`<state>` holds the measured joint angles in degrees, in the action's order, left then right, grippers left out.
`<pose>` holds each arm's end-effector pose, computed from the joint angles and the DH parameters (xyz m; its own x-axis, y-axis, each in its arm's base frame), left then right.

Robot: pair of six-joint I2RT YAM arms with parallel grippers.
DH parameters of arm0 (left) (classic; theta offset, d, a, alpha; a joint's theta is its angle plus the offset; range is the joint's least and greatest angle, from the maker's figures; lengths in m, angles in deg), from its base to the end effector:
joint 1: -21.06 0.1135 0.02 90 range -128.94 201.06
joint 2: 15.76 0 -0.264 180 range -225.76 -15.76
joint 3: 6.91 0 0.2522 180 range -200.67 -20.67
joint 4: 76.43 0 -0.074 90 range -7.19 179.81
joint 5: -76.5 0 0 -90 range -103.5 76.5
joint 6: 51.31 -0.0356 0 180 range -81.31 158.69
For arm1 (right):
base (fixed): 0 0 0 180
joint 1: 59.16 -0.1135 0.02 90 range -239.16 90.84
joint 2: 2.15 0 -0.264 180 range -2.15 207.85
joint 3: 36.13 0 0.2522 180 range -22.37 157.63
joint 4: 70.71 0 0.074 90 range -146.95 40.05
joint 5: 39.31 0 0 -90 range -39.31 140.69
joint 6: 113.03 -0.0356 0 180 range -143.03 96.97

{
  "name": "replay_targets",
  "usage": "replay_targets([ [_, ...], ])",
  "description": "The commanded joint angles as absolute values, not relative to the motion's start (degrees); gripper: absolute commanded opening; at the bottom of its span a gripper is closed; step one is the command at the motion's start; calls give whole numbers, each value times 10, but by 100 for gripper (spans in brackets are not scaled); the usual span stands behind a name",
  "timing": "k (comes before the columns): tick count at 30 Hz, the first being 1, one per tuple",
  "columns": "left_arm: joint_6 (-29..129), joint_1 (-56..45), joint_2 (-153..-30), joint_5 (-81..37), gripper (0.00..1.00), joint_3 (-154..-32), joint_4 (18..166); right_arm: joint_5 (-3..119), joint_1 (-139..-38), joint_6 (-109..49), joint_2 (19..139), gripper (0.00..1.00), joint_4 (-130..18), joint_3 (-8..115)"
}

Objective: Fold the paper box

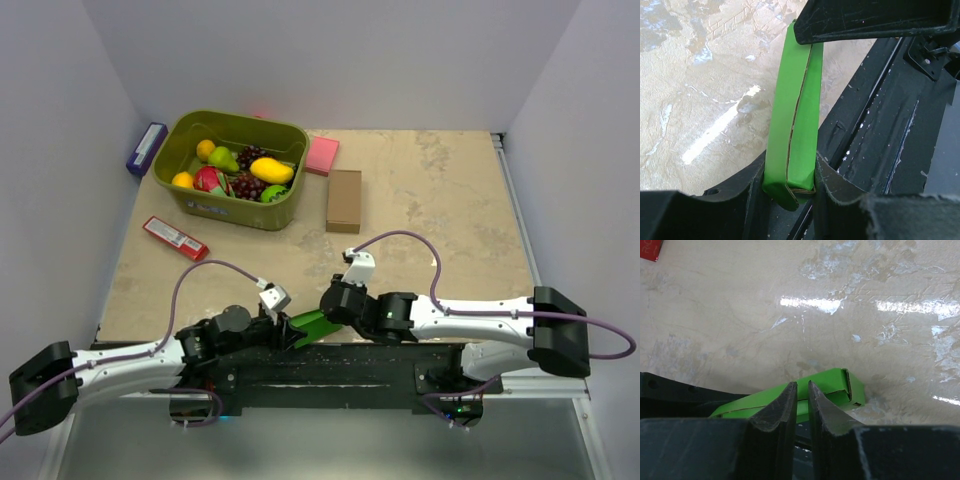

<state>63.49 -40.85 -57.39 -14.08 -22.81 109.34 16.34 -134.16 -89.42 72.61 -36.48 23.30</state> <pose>0.0717 -0.1350 0.1420 -0.5178 0.0794 -0.8518 0.7375 0.5461 -0.3974 0.0869 0.2468 0.2228 -0.7228 0.2253 -0.6533 -0.1010 0.9008 0.4224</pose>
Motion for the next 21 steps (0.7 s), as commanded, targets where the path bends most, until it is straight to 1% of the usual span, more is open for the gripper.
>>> replay_targets([
  [1,625,-400,-561,-56,0,-236,1105,248,-1355,-891,769,19,-232,191],
  [9,545,-400,-590,-72,0,-246,1150,274,-1355,-875,814,20,-241,196],
  [15,479,-400,-646,-65,0,-286,1156,267,-1355,-876,803,20,-228,193],
  [18,456,-402,-683,-74,0,-308,1156,269,-1355,-873,796,22,-223,193],
  [21,450,-418,-707,-56,0,-314,1157,264,-1355,-875,784,31,-219,202],
])
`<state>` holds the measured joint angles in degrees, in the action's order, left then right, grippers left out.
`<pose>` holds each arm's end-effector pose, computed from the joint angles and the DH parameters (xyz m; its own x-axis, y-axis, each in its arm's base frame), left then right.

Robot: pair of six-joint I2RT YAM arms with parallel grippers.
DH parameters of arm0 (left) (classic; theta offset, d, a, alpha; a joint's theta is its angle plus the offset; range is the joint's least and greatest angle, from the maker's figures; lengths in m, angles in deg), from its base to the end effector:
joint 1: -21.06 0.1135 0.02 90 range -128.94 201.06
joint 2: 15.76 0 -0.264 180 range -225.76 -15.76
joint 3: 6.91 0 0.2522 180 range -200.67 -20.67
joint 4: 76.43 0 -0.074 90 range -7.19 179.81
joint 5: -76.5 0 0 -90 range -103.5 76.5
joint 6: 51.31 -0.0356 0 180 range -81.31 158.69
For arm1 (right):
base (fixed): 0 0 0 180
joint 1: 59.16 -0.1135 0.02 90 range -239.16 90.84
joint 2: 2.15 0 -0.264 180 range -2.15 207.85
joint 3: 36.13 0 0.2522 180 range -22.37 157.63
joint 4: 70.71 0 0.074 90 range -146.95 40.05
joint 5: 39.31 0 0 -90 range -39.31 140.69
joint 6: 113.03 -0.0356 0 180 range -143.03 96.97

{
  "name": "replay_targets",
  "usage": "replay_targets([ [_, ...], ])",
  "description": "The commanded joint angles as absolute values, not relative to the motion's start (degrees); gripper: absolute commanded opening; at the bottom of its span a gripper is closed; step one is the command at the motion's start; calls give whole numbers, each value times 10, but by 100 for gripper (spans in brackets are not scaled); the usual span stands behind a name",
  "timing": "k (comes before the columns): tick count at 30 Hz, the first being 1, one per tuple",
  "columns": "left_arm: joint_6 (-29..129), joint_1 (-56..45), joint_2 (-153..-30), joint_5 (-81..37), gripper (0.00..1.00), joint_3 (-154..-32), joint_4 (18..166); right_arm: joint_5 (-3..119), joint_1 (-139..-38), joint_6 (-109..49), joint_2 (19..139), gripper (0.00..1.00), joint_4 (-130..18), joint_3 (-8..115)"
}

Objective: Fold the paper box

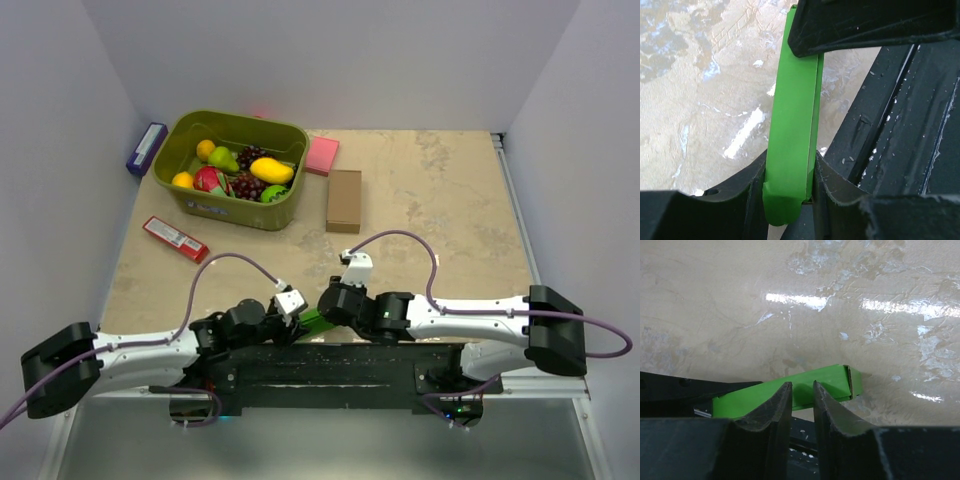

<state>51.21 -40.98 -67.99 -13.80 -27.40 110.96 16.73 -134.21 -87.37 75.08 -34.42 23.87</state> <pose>0.0808 -0.1526 0.1443 -0.3807 0.2548 -0.8889 0.8225 0.5325 -0.1996 0.0873 0.2500 0.2130 -0.7349 0.1457 -0.6623 -0.1229 0.9318 0.3414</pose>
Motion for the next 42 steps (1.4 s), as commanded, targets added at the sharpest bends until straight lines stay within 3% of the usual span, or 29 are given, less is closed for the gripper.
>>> replay_targets([
  [1,449,-423,-712,-50,0,-316,1156,261,-1354,-877,778,36,-215,206],
  [4,447,-446,-731,-16,0,-327,1149,249,-1349,-880,775,45,-221,221],
  [7,453,-461,-744,19,0,-338,1135,247,-1347,-876,778,47,-225,229],
  [15,495,-462,-763,37,2,-346,1127,243,-1347,-859,832,41,-220,240],
  [30,557,-462,-686,-33,56,-325,1135,242,-1347,-858,867,38,-211,254],
  [42,589,-462,-595,-64,70,-304,1128,241,-1347,-860,867,38,-208,256],
])
